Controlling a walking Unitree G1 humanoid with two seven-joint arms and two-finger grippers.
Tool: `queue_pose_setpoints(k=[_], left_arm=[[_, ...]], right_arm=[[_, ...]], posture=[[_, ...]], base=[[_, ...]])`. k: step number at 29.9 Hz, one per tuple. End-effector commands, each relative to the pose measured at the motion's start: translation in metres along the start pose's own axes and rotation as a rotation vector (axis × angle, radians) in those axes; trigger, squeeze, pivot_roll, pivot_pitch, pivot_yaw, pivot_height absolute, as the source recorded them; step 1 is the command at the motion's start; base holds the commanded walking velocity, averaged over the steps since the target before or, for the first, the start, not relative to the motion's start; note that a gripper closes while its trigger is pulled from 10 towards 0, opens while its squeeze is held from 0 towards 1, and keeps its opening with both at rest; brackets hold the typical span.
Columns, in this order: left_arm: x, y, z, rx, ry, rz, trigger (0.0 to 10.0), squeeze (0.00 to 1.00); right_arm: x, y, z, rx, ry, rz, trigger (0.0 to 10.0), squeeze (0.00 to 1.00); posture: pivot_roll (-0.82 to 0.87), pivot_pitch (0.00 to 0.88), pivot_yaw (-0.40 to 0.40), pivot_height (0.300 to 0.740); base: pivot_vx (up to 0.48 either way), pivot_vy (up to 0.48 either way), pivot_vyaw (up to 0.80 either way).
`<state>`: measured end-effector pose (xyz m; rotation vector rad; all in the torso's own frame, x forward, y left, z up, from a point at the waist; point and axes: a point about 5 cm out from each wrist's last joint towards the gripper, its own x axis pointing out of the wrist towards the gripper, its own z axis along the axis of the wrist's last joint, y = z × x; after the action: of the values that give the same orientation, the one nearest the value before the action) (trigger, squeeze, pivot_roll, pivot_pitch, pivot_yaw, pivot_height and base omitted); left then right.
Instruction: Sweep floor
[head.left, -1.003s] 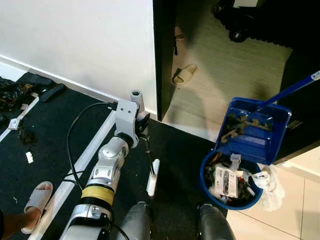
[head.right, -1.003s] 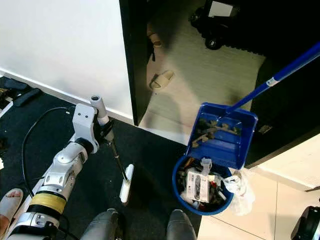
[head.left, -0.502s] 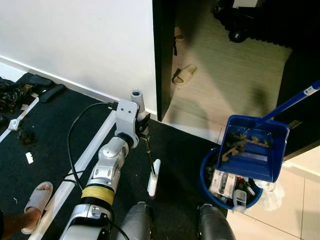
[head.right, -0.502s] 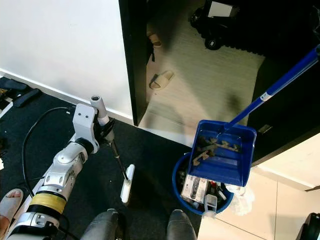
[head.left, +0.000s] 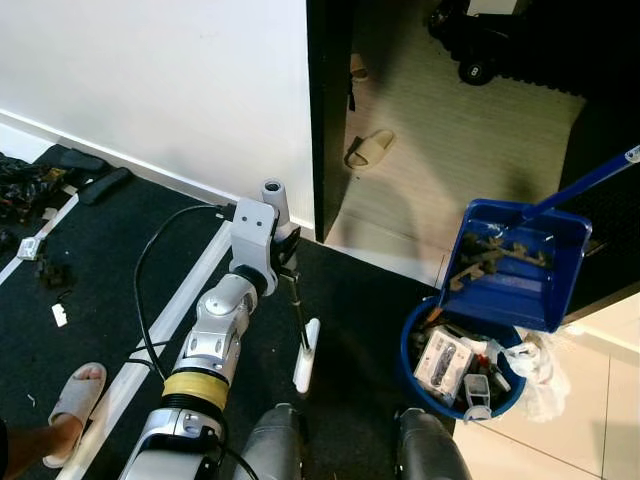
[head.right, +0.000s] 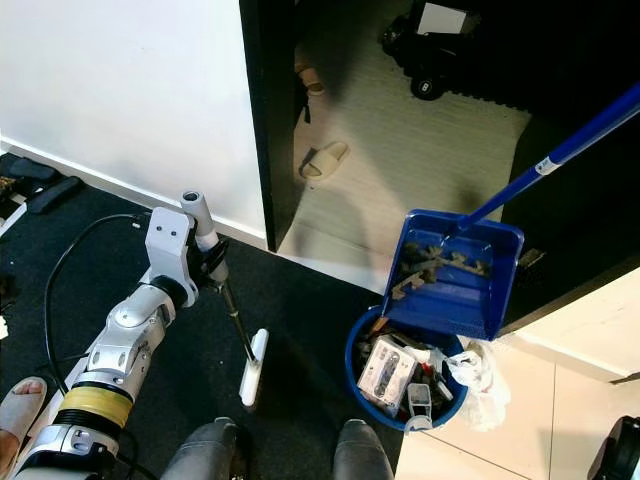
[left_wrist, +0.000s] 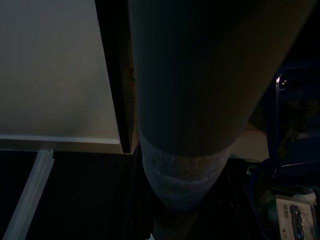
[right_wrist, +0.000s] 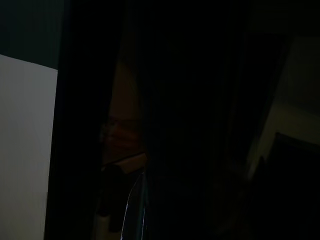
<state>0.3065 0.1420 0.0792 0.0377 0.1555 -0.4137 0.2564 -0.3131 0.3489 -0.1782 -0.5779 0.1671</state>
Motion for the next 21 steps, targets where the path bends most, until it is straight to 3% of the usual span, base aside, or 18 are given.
queue_pose_setpoints(k=[1, 2, 4, 8, 14, 18, 21], left_arm=[[0.001, -0.002, 0.002, -0.004, -0.017, -0.003, 10.0, 0.00], [0.001, -0.002, 0.002, -0.003, -0.017, -0.003, 10.0, 0.00], [0.001, -0.002, 0.002, -0.003, -0.017, -0.002, 10.0, 0.00], [0.002, -0.002, 0.002, -0.004, -0.017, -0.004, 10.0, 0.00], [0.002, -0.002, 0.003, -0.004, -0.017, -0.004, 10.0, 0.00], [0.002, -0.001, 0.003, 0.000, -0.018, -0.002, 10.0, 0.00], [0.002, 0.000, 0.004, 0.001, -0.019, 0.000, 10.0, 0.00]], right_arm=[[-0.002, 0.001, 0.020, -0.029, -0.080, 0.027, 0.0, 0.00], [-0.002, 0.003, 0.021, -0.009, -0.081, 0.051, 0.0, 0.00], [-0.002, 0.005, 0.021, -0.074, -0.081, 0.043, 0.0, 0.00], [-0.003, 0.004, 0.021, -0.021, -0.100, 0.038, 0.0, 0.00], [-0.003, 0.002, 0.021, -0.031, -0.099, 0.020, 0.0, 0.00], [-0.003, -0.012, 0.036, -0.074, -0.206, -0.096, 0.0, 0.00], [-0.005, -0.017, 0.049, -0.021, -0.312, -0.130, 0.0, 0.00]], posture=[[0.00, 0.091, -0.009, 0.740], [0.00, 0.091, -0.009, 0.740], [0.00, 0.092, -0.007, 0.740], [0.00, 0.093, -0.008, 0.740], [0.00, 0.093, -0.007, 0.740], [0.00, 0.090, -0.005, 0.740], [0.00, 0.090, -0.005, 0.740]], base=[[0.000, 0.000, 0.00], [0.000, 0.000, 0.00], [0.000, 0.000, 0.00], [0.000, 0.000, 0.00], [0.000, 0.000, 0.00], [0.000, 0.000, 0.00], [0.000, 0.000, 0.00]])
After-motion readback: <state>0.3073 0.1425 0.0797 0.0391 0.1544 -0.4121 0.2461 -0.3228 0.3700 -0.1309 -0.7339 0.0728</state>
